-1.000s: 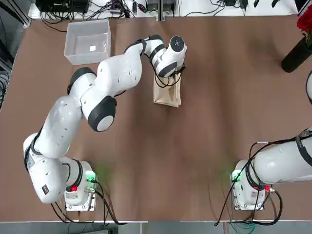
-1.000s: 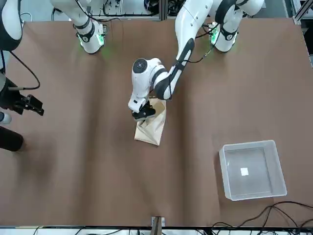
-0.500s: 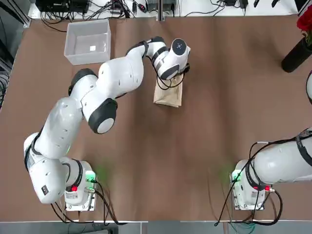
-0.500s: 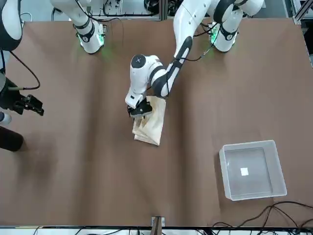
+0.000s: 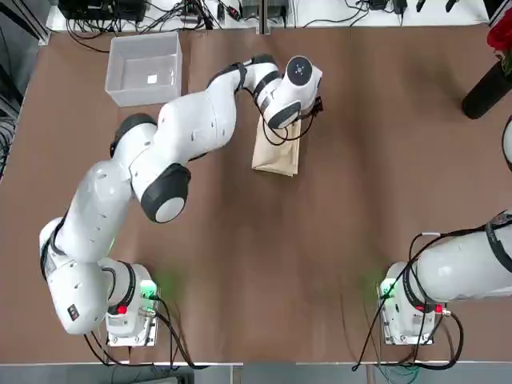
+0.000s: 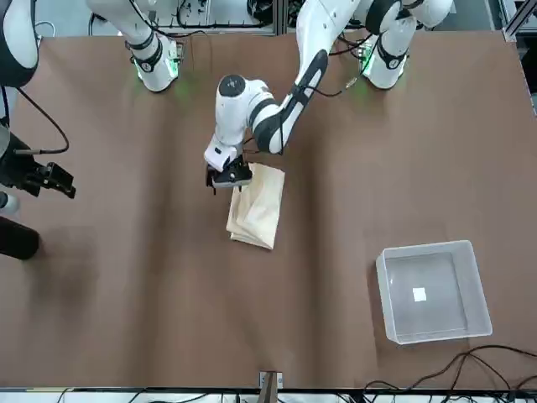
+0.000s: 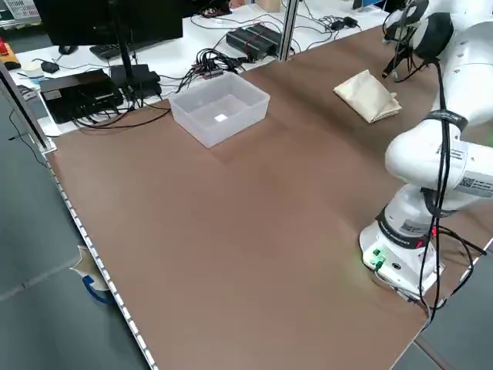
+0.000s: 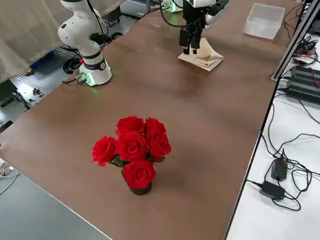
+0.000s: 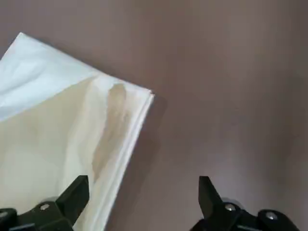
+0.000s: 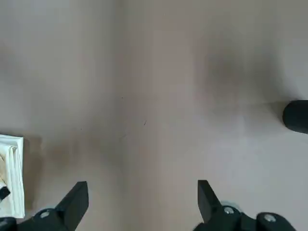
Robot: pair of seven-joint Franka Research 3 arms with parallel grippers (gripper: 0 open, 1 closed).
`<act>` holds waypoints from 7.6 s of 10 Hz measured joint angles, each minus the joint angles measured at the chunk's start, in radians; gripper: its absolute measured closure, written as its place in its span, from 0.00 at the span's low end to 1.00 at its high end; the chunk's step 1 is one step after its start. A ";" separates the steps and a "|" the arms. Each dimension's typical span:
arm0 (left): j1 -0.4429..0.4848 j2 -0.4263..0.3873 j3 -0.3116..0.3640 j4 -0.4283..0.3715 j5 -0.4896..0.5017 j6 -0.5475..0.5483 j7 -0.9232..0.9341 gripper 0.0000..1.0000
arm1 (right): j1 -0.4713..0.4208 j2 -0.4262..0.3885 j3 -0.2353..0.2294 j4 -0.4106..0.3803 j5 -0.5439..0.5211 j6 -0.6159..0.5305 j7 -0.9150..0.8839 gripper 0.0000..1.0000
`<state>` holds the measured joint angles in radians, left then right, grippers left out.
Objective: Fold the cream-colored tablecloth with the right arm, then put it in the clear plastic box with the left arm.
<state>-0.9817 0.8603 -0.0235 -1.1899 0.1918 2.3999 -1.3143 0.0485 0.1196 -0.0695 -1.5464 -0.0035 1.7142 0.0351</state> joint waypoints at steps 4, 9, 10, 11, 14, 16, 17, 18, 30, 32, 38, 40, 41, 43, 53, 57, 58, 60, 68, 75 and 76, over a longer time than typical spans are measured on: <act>0.110 -0.079 -0.012 -0.013 -0.059 -0.046 0.144 0.01 | 0.000 0.000 0.000 0.000 0.000 0.000 0.000 0.00; 0.403 -0.217 -0.148 -0.185 -0.242 -0.169 0.580 0.01 | 0.000 0.000 -0.001 -0.002 0.000 0.000 0.000 0.00; 0.492 -0.216 -0.227 -0.231 -0.258 -0.163 0.659 0.01 | -0.001 0.000 -0.001 -0.002 0.000 0.000 0.000 0.00; 0.557 -0.216 -0.279 -0.279 -0.308 -0.141 0.758 0.01 | -0.001 0.000 -0.001 -0.002 0.000 0.000 0.000 0.00; 0.555 -0.215 -0.201 -0.428 -0.665 -0.017 1.197 0.01 | -0.001 0.000 -0.001 -0.003 0.000 0.000 0.000 0.00; 0.546 -0.214 -0.145 -0.479 -0.883 -0.008 1.451 0.02 | -0.001 0.000 -0.001 -0.003 0.000 0.000 0.000 0.00; 0.547 -0.213 -0.129 -0.497 -0.962 -0.008 1.542 0.03 | -0.001 0.000 -0.001 -0.003 0.000 0.000 0.000 0.00; 0.546 -0.208 -0.123 -0.511 -1.028 -0.008 1.610 0.03 | -0.001 0.000 -0.001 -0.003 0.000 0.000 0.000 0.00; 0.478 -0.088 -0.128 -0.523 -1.348 0.052 1.864 0.00 | 0.000 0.000 0.000 -0.003 0.000 0.000 0.000 0.00; 0.469 -0.081 -0.131 -0.520 -1.355 0.059 1.864 0.01 | 0.001 0.000 0.001 -0.003 0.000 0.000 0.000 0.00; 0.453 -0.064 -0.171 -0.508 -1.376 0.123 1.835 0.02 | 0.001 0.000 0.001 -0.003 0.000 0.000 0.000 0.00; 0.448 -0.059 -0.171 -0.500 -1.376 0.123 1.813 0.03 | 0.001 0.000 0.002 -0.003 0.000 0.000 0.000 0.00; 0.445 -0.056 -0.171 -0.493 -1.376 0.123 1.801 0.04 | 0.001 0.000 0.002 -0.003 0.000 0.000 0.000 0.00; 0.437 -0.047 -0.171 -0.477 -1.376 0.123 1.777 0.11 | 0.001 0.000 0.002 -0.003 0.000 0.000 0.000 0.00; 0.433 -0.058 -0.171 -0.436 -1.376 0.150 1.763 0.87 | 0.001 0.000 0.002 -0.003 0.000 0.006 0.000 0.00; 0.463 -0.168 -0.148 -0.492 -1.373 0.067 1.763 0.87 | 0.001 0.000 0.002 -0.003 0.000 0.007 0.000 0.00; 0.478 -0.206 -0.117 -0.505 -1.366 -0.008 1.763 0.87 | 0.001 0.000 0.002 -0.003 0.000 0.007 0.000 0.00; 0.508 -0.282 -0.023 -0.521 -1.342 -0.219 1.764 0.87 | 0.001 0.000 0.003 -0.003 0.000 0.010 0.000 0.00; 0.795 -0.395 0.174 -0.323 -1.018 -0.967 1.891 0.87 | 0.002 0.000 0.005 -0.003 0.000 0.012 0.000 0.00; 1.033 -0.245 0.179 -0.014 -0.973 -1.115 2.063 0.87 | -0.001 0.000 0.002 -0.003 0.011 0.012 0.000 0.00; 1.056 -0.211 0.178 0.041 -0.945 -1.115 2.088 0.87 | -0.001 0.000 0.002 -0.003 0.011 0.012 0.000 0.00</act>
<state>0.0745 0.6488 0.1549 -1.1486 -0.7529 1.2848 0.7741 0.0475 0.1198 -0.0678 -1.5496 0.0072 1.7258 0.0352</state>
